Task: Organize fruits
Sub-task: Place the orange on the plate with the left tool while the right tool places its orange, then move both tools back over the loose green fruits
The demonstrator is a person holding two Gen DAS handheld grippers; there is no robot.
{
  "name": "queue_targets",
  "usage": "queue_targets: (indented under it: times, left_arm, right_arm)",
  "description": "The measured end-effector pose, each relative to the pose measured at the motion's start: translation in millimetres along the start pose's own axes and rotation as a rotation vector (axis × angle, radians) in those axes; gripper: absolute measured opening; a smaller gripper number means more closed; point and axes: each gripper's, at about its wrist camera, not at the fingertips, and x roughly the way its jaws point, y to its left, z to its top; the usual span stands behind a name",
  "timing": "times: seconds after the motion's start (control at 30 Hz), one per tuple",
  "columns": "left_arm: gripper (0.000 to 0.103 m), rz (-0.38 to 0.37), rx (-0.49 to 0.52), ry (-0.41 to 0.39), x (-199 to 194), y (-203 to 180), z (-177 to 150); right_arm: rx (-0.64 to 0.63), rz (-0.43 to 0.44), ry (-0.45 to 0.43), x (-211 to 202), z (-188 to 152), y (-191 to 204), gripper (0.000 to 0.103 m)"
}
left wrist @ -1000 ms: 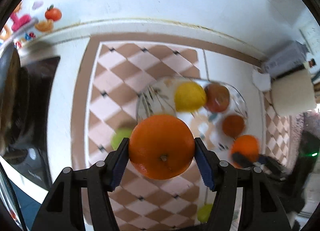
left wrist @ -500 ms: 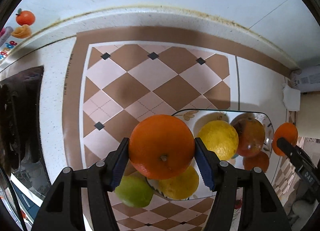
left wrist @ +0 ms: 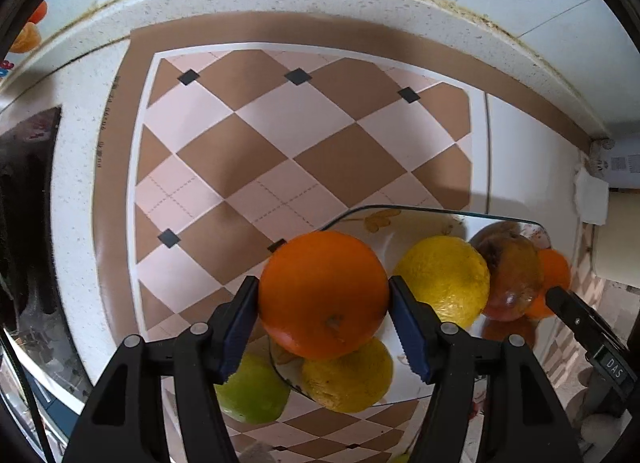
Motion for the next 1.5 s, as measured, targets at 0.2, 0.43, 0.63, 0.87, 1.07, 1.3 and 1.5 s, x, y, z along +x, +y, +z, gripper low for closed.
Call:
queue_targets:
  times: [0.2,0.43,0.63,0.87,1.07,1.3,1.5]
  left_arm:
    - [0.089,0.026,-0.014,-0.030,-10,7,3]
    - [0.089,0.101,0.014,-0.101,-30,4,-25]
    - [0.089,0.131,0.057,-0.178,-52,-7,-75]
    - [0.089,0.141,0.103,-0.278,-81,-8,-132]
    - [0.089,0.119,0.128,-0.359,-107,-13,-175]
    - [0.089,0.081,0.125,-0.429,-141,-15,-212]
    - [0.089,0.094,0.139,-0.493,-166,-21,-238]
  right_arm:
    - [0.002,-0.029,-0.018,-12,-3,3,0.085]
    - [-0.055,-0.178,-0.083,-32,-29,16,0.086]
    - [-0.122,-0.213,-0.116,-43,-71,34,0.086]
    - [-0.159,-0.210,-0.178,-68,-126,49,0.086]
    - [-0.199,-0.210,-0.234,-96,-162,65,0.086]
    - [-0.221,-0.174,-0.296,-133,-197,82,0.086]
    - [-0.242,-0.176,-0.360,-165,-220,94,0.086]
